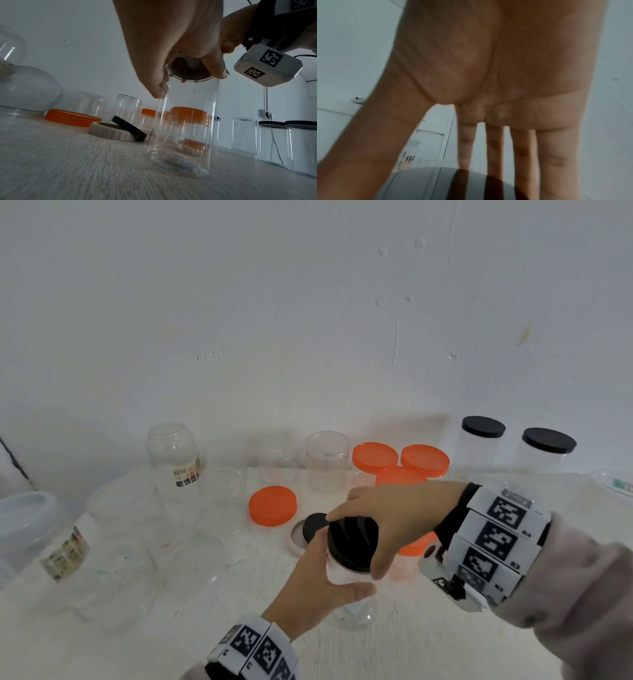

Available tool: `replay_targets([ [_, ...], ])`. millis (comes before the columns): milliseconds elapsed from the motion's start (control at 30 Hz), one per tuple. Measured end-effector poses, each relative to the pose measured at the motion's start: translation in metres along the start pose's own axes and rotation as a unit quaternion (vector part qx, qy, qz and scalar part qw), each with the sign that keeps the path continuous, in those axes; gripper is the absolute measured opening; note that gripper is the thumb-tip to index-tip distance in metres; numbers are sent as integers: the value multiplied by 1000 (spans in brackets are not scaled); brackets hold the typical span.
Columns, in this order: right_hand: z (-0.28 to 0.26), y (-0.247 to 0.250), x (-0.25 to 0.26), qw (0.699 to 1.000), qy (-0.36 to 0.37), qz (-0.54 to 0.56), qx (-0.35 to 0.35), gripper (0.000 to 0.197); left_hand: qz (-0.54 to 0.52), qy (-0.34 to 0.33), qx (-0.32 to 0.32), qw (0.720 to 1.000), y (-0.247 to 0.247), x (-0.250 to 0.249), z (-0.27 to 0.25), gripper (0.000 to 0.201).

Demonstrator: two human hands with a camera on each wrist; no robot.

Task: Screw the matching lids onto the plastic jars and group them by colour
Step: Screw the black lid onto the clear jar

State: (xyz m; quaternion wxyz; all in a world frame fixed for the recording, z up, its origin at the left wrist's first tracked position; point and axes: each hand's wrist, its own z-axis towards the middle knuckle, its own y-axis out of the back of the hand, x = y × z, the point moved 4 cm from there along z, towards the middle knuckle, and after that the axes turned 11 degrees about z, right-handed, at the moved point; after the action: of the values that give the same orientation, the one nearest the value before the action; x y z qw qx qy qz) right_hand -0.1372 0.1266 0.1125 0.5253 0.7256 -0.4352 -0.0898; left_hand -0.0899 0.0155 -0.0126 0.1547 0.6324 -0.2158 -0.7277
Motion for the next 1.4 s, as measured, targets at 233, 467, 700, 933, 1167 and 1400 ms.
replay_targets([
  [233,5,0,1,997,-20,-35,-72,72,-17,2,1,1000,0,0,0,79],
  [467,3,-3,0,999,-34,-16,-9,85,-11,-4,-2,1000,0,1,-1,79],
  [700,3,2,1,999,3,-20,-27,81,-8,0,-1,1000,-1,1,-1,77],
  [933,6,-4,1,992,-26,-51,-108,72,-14,1,1,1000,0,0,-1,81],
  [1167,0,1,4,1000,13,-15,-19,84,-11,2,-6,1000,-1,1,-2,78],
  [1400,3,-4,3,993,-19,-55,-98,69,-13,3,-1,1000,-2,3,-2,76],
])
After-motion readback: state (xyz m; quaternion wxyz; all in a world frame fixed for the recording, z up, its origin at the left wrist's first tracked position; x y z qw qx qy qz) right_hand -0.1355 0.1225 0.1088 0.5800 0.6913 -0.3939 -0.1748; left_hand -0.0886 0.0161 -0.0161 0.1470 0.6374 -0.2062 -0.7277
